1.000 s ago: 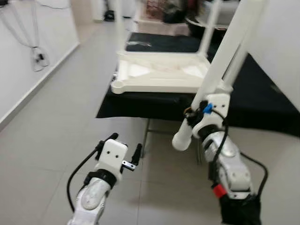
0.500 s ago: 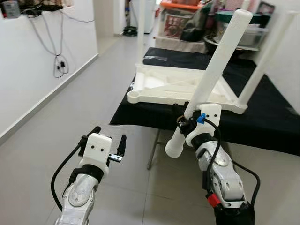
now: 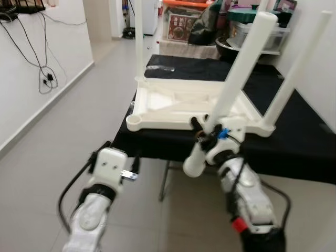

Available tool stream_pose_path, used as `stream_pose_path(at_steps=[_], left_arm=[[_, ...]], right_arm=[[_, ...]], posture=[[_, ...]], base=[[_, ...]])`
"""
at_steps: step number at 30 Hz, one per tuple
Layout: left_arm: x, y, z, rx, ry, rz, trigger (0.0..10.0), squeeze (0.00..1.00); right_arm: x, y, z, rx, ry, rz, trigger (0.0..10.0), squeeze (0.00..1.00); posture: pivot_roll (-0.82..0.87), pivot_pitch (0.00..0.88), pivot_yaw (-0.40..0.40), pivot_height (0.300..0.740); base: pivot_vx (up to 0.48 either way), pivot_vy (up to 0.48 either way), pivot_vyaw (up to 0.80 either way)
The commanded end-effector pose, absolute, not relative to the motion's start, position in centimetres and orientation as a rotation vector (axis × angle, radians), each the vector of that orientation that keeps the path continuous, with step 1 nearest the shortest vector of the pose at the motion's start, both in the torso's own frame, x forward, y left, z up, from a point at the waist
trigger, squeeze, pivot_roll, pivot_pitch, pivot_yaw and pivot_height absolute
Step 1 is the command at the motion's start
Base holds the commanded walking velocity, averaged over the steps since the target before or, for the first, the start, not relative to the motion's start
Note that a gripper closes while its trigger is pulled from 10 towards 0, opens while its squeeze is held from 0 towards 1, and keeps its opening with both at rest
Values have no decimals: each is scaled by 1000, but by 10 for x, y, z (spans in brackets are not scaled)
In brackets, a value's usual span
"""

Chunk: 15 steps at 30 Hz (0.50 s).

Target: Building children table

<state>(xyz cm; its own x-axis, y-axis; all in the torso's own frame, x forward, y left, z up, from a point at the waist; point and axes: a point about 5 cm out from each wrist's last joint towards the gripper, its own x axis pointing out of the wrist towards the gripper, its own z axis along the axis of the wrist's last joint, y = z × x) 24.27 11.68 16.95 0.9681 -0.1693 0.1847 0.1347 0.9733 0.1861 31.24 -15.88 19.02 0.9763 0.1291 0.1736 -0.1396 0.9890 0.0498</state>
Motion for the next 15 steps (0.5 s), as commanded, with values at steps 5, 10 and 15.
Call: stream_pose_path(at_steps=[5, 10, 15], left_arm=[[244, 131, 163, 217, -160, -105, 10000, 0], [246, 130, 164, 211, -160, -106, 10000, 0], [247, 131, 164, 186, -150, -81, 10000, 0]], right_arm=[[320, -131, 233, 127, -325, 253, 10000, 0], [320, -127, 251, 140, -386, 274, 10000, 0], [321, -127, 262, 153, -419, 277, 10000, 0]], posture=[[104, 0, -99, 740], [104, 0, -100, 740], [100, 0, -101, 740]], base=[[445, 0, 0], [427, 0, 0], [127, 0, 0]])
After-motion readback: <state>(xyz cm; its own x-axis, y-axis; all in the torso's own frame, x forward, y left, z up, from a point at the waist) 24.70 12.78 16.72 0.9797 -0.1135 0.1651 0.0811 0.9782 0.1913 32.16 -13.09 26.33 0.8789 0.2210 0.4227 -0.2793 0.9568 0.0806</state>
